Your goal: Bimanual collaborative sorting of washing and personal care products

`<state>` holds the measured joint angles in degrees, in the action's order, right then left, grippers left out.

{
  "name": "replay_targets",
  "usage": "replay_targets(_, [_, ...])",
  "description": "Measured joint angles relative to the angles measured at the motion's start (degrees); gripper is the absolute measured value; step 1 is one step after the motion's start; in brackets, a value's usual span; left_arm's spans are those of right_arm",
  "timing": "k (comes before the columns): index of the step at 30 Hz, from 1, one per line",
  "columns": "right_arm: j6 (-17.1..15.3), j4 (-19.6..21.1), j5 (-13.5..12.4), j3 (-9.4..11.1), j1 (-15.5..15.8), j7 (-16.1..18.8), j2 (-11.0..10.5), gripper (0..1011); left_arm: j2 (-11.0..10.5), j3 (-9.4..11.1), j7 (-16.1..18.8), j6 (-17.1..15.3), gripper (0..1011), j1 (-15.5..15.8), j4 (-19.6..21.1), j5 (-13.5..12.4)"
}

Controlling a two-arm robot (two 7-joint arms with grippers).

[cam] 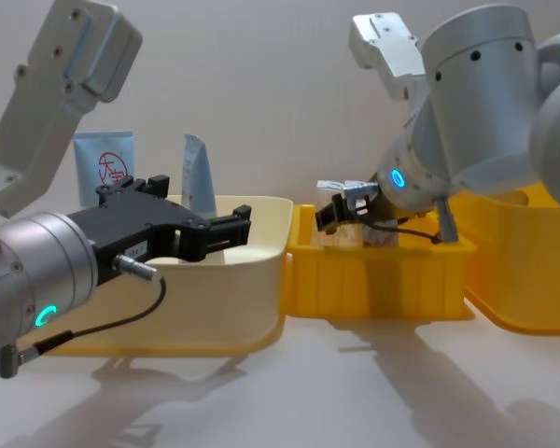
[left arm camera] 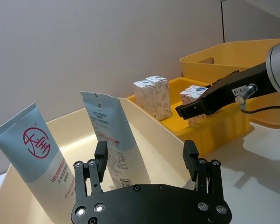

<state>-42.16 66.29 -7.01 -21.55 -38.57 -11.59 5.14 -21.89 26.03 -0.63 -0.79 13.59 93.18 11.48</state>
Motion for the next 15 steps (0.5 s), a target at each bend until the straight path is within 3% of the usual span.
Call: replay_targets(15, [0.65, -0.97, 0.42, 0.17, -0.25, -0.53, 0.51, 517, 0.0, 0.0, 0.0, 0.0, 1004, 0.0, 0.0, 0.0])
